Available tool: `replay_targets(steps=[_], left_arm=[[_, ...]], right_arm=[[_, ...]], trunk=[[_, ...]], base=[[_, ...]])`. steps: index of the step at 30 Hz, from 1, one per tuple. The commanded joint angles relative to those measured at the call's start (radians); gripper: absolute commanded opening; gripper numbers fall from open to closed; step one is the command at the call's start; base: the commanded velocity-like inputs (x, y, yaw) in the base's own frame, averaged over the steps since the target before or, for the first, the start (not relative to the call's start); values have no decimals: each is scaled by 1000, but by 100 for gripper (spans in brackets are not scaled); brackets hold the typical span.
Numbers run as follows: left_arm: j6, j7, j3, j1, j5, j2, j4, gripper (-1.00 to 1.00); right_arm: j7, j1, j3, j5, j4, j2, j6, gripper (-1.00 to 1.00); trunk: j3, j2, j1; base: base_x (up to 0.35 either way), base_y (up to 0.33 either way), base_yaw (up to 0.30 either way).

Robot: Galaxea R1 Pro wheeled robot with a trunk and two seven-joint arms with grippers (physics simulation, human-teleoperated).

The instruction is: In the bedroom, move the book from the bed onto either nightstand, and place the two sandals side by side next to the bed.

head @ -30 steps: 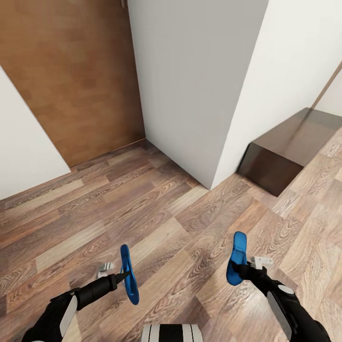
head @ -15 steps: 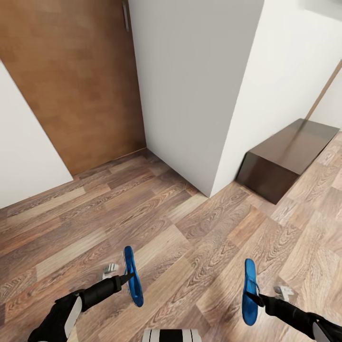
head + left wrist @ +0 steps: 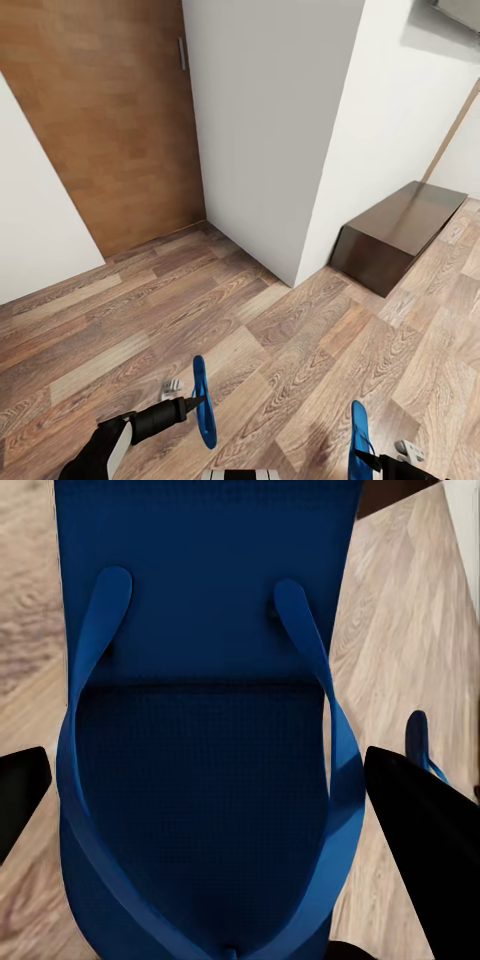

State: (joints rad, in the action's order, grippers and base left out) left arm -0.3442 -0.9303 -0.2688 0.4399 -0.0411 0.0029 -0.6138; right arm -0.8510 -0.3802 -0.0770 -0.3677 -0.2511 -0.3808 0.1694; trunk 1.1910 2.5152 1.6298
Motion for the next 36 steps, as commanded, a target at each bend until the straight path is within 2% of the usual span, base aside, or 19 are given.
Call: replay_targets(steps=[1,9,28,36], left_arm=[[-9,-3,-2,0,-3,-1,0,-100],[-10,-3,-1,0,-3,-1,0,-100],[-10,-3,-1,0,-3,0,0,-100],[-9,-3,-2,0,-3,0,0,-100]], right_arm=[[-5,0,-6,-2,0,0,10,-100],[-5,0,-6,-2,1,1,9,-100],[-2,0,-6,-1,3,2,0,-100],[1,0,-6,0,13,9,-4,-100]], trunk=[[-3,0,-1],[-34,-2,-4],[-108,-6,-13],[-139,-8,-16]], base=[[0,0,0],[0,0,-36],[0,0,-276],[0,0,-43]])
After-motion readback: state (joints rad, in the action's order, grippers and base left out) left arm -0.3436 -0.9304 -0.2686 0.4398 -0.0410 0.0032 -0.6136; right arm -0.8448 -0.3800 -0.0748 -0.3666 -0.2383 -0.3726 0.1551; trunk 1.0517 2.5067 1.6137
